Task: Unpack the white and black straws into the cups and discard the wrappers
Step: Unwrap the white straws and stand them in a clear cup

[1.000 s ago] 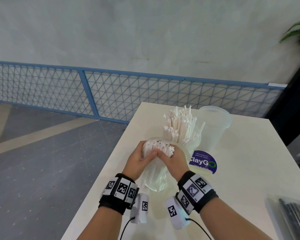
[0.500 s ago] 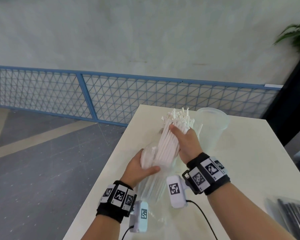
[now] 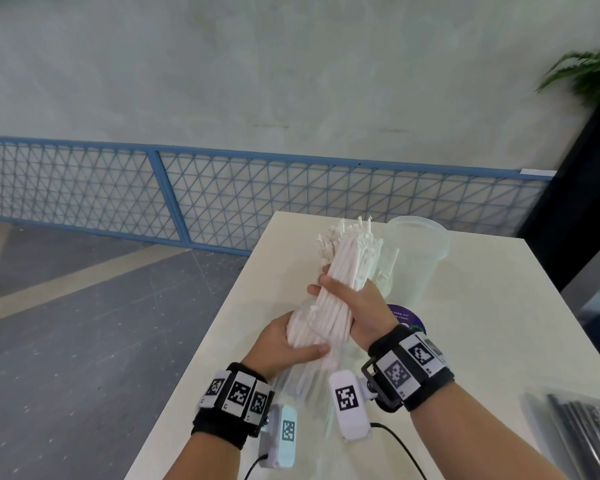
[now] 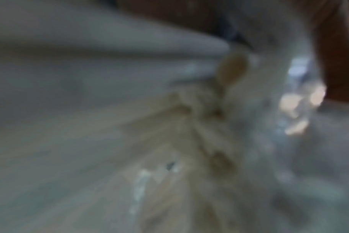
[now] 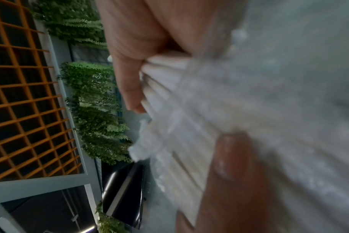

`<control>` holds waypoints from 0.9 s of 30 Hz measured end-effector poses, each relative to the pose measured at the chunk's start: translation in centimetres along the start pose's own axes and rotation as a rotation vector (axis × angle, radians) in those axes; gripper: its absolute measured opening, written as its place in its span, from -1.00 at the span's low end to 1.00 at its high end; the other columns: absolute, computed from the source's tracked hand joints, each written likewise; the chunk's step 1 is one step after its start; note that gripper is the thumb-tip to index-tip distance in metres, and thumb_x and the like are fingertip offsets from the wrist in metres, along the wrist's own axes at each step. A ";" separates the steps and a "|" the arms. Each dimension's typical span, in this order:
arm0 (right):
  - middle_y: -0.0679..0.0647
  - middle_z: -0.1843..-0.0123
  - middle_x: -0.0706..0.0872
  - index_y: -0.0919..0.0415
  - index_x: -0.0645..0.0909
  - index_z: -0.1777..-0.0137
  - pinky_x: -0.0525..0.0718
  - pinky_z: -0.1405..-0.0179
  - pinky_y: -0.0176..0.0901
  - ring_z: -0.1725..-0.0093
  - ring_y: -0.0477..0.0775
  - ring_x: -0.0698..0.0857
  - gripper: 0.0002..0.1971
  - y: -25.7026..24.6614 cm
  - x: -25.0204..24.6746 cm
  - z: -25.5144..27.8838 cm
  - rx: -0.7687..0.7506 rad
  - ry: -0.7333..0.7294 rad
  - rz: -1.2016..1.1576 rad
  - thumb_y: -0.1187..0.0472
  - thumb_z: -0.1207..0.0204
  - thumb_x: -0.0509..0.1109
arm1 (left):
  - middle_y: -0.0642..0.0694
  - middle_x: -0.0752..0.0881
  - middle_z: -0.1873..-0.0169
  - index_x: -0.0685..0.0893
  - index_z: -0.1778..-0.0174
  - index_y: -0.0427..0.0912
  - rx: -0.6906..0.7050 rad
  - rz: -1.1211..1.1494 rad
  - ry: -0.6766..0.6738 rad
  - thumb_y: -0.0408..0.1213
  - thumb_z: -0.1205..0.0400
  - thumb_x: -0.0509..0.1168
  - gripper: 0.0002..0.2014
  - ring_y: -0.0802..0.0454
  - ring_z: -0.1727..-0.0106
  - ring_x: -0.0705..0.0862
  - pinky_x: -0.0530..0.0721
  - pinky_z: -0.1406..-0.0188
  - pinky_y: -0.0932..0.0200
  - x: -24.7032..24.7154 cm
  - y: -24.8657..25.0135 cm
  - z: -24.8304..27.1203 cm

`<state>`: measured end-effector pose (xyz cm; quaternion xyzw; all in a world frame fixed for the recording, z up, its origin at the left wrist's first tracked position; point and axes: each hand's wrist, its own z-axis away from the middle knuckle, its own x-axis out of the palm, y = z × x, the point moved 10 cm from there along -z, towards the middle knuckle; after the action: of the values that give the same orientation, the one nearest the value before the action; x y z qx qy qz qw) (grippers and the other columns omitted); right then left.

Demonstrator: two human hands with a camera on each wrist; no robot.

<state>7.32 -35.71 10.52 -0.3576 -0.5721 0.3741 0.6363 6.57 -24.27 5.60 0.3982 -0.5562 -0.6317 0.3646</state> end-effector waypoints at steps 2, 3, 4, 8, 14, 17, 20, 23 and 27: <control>0.10 0.17 0.69 0.22 0.59 0.01 0.74 0.19 -0.14 0.21 0.02 0.78 -0.87 -1.1 -0.7 -0.2 -0.055 0.074 0.015 0.38 -0.48 0.40 | 0.00 0.80 0.10 0.65 -0.05 -0.06 -0.009 0.005 0.019 -0.40 -0.33 0.58 -0.59 0.16 0.06 0.78 0.69 0.16 0.34 -0.3 0.0 -0.1; 0.10 0.17 0.69 0.23 0.59 0.00 0.74 0.19 -0.14 0.22 0.02 0.78 -0.87 -1.9 -1.1 -0.4 -0.086 0.104 0.008 0.37 -0.49 0.40 | -0.02 0.80 0.11 0.65 -0.04 -0.09 -0.015 0.009 0.033 -0.43 -0.35 0.55 -0.61 0.14 0.08 0.78 0.69 0.16 0.32 -0.6 -0.1 -0.1; 0.10 0.17 0.70 0.25 0.59 -0.03 0.76 0.18 -0.14 0.23 0.02 0.77 -0.86 -2.8 -1.5 -0.5 -0.111 0.133 -0.016 0.37 -0.49 0.39 | -0.03 0.80 0.13 0.65 -0.02 -0.10 -0.022 0.009 0.048 -0.44 -0.35 0.55 -0.63 0.13 0.10 0.79 0.70 0.17 0.31 -1.0 -0.1 -0.1; 0.11 0.20 0.67 0.28 0.56 -0.03 0.77 0.22 -0.12 0.31 -0.01 0.76 -0.88 -5.9 -3.2 -0.8 -0.192 0.233 -0.108 0.37 -0.51 0.39 | -0.02 0.81 0.17 0.68 0.05 -0.08 -0.058 0.004 0.106 -0.39 -0.33 0.58 -0.66 0.14 0.14 0.79 0.71 0.16 0.32 -2.3 -1.1 -0.1; 0.09 0.28 0.67 0.18 0.59 0.12 0.70 0.24 -0.06 0.29 0.03 0.69 -0.96 -10.9 -5.4 -0.5 -0.356 0.389 -0.002 0.27 -0.52 0.40 | -0.04 0.75 0.42 0.63 0.16 -0.27 -0.057 0.028 0.275 -0.48 -0.39 0.51 -0.80 0.31 0.45 0.71 0.59 0.36 0.53 -3.6 -1.9 0.1; 0.09 0.37 0.66 0.24 0.56 0.08 0.67 0.33 -0.11 0.39 0.03 0.67 -0.93 -14.2 -5.7 0.2 -0.484 0.421 0.017 0.27 -0.51 0.40 | -0.01 0.76 0.51 0.62 0.19 -0.19 -0.058 0.029 0.349 -0.45 -0.42 0.49 -0.82 0.19 0.38 0.73 0.60 0.28 0.49 -4.8 -2.5 0.3; 0.09 0.39 0.64 0.28 0.53 0.04 0.64 0.39 -0.16 0.42 0.02 0.64 -0.88 -17.2 -5.1 0.8 -0.621 0.414 0.042 0.28 -0.51 0.40 | -0.07 0.77 0.46 0.62 0.19 -0.17 -0.049 0.048 0.436 -0.46 -0.47 0.45 -0.85 0.17 0.34 0.75 0.59 0.23 0.43 -6.2 -2.7 0.5; 0.02 0.42 0.65 0.20 0.54 0.12 0.63 0.35 -0.11 0.39 0.02 0.64 -0.91 -18.6 -4.1 1.2 -0.698 0.403 0.145 0.29 -0.49 0.43 | -0.05 0.78 0.47 0.62 0.20 -0.16 -0.023 0.067 0.513 -0.47 -0.48 0.43 -0.85 0.13 0.31 0.75 0.55 0.16 0.33 -7.4 -2.5 0.7; 0.01 0.40 0.66 0.16 0.54 0.13 0.63 0.29 -0.11 0.37 -0.03 0.65 -0.89 -18.5 -2.7 1.3 -0.728 0.357 0.244 0.27 -0.46 0.44 | -0.02 0.77 0.49 0.61 0.19 -0.16 0.017 0.073 0.545 -0.46 -0.47 0.44 -0.85 0.14 0.30 0.75 0.57 0.13 0.35 -7.6 -1.7 0.8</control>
<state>7.03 -46.63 25.70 -0.6832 -0.5013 0.1522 0.5087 8.95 -16.83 4.73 0.5362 -0.4569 -0.4831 0.5199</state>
